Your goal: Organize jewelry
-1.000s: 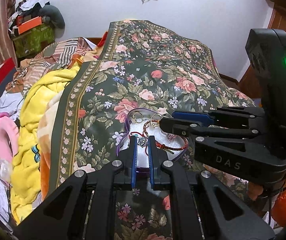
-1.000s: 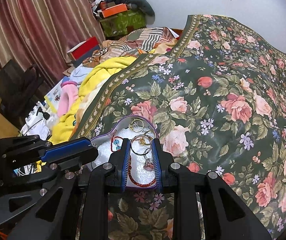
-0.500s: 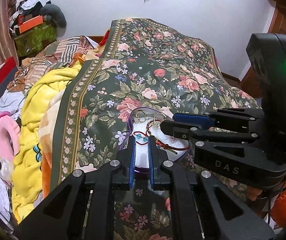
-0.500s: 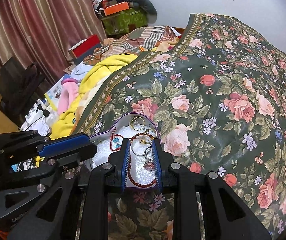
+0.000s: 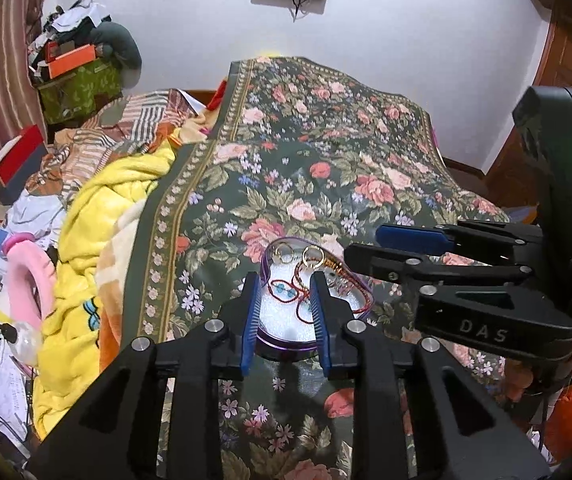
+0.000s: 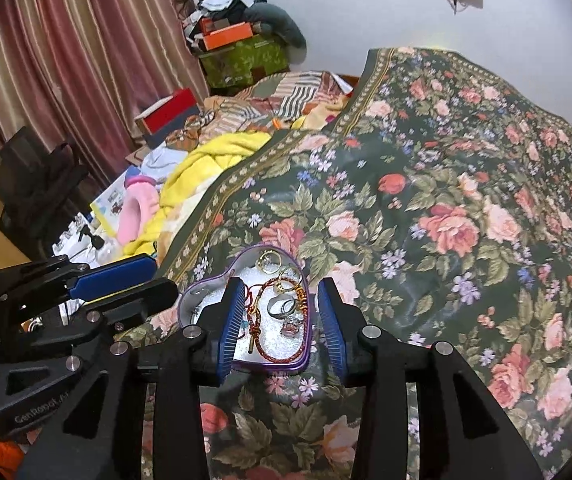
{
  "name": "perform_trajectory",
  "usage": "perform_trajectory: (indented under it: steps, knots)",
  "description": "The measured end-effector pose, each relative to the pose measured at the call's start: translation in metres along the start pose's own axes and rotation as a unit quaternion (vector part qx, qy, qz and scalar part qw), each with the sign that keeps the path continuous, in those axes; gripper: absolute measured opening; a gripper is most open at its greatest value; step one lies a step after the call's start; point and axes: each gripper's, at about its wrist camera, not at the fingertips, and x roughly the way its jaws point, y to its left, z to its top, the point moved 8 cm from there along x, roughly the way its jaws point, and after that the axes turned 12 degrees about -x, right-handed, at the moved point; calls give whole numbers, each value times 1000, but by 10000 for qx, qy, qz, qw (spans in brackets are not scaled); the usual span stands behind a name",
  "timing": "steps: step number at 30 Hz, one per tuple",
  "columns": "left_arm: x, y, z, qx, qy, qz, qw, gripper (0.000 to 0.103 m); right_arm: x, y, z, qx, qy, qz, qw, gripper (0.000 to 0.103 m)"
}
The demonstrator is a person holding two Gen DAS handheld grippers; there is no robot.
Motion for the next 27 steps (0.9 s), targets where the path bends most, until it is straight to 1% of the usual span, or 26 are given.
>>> perform_trajectory:
  steps: [6,9,13,19,22,24,25,27]
  knots:
    - [-33,-11,12,57,-388,-17,9992,24,-43,-3,11,24,-445,-262,9987,35]
    - [-57,-18,21,108,-685,-20,9976,24,-68,-2,17,9,-706,-458,9964,35]
    - [-94,-32,29,175,-1125,-69,9935,24,-109,1,26,-13,-1159,-763,9903,35]
    - [-153,-56,36,267,-1836,-190,9825,24,-176,11,30,19,-1862,-1101,9763,35]
    - [-186,-71,37,339,-2250,-241,9735,24,-211,19,30,57,-2256,-1264,9660,35]
    - [-202,-77,36,382,-2468,-245,9680,25,-226,24,31,69,-2436,-1318,9609,35]
    - [-214,-82,34,411,-2626,-247,9637,26,-235,27,30,81,-2535,-1351,9578,35]
    - [-233,-87,32,445,-2857,-244,9570,32,-249,33,30,80,-2705,-1429,9520,35]
